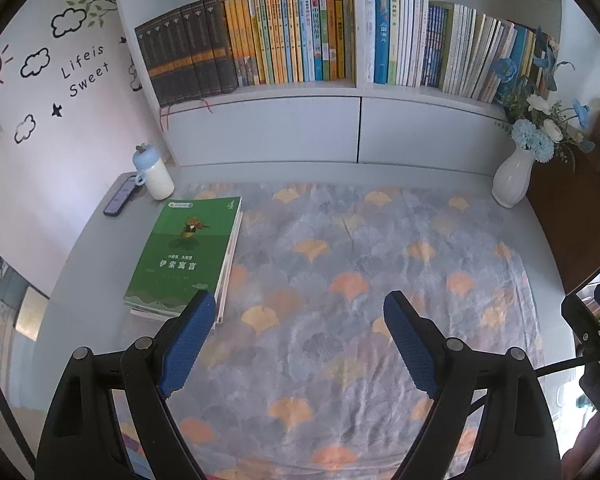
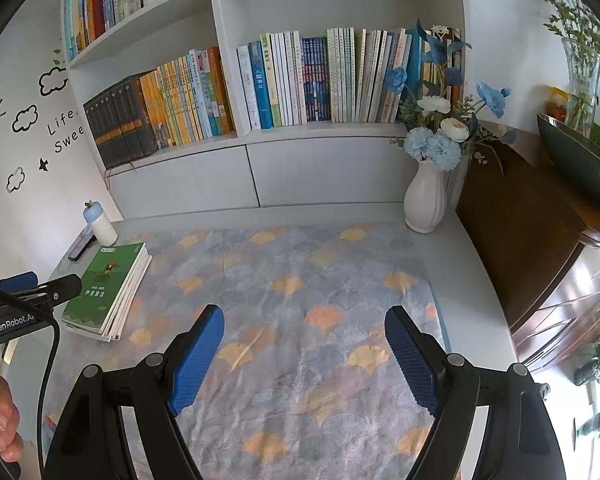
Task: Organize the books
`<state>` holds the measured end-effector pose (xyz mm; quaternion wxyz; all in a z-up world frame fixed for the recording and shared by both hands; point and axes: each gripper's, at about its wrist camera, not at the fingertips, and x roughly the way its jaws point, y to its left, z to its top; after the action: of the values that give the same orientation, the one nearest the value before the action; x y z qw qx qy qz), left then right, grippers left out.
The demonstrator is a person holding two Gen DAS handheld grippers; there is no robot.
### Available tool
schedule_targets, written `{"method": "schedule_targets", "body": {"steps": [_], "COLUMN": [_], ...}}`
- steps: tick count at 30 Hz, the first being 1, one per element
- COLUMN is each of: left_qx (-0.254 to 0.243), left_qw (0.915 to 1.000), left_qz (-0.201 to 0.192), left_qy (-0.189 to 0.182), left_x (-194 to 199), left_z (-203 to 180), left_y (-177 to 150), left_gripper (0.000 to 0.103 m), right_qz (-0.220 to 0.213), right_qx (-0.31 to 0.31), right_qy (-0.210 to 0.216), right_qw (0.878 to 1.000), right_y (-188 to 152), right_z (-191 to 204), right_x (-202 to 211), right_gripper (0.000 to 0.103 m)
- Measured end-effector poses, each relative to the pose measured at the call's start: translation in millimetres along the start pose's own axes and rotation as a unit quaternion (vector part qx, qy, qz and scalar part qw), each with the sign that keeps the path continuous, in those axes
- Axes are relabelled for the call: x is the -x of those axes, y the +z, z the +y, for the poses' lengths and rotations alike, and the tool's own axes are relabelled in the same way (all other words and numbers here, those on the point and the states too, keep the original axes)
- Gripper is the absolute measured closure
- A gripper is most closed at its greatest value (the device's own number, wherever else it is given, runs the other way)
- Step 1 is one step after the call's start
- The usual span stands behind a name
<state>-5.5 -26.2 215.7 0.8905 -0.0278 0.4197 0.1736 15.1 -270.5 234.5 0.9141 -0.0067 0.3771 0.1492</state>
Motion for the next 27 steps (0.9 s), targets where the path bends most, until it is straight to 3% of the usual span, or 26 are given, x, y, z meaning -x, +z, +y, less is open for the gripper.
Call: {"method": "schedule_targets", "body": {"steps": [27], "left_qx": [0.007], "left_qw": [0.9997], "left_qz": [0.018], "left_qy": [0.017], "left_x": [-8.9], "left_z": [7.0], "left_y": [-11.2], "left_gripper": [0.018], "right_qz": [0.008], "right_qx": [0.021], "right_qy": [0.012], "right_qw": [1.0], "right_y": [-4.4], "right_z": [12.2], "right_x": [-6.0], "right_gripper": [0.022]}}
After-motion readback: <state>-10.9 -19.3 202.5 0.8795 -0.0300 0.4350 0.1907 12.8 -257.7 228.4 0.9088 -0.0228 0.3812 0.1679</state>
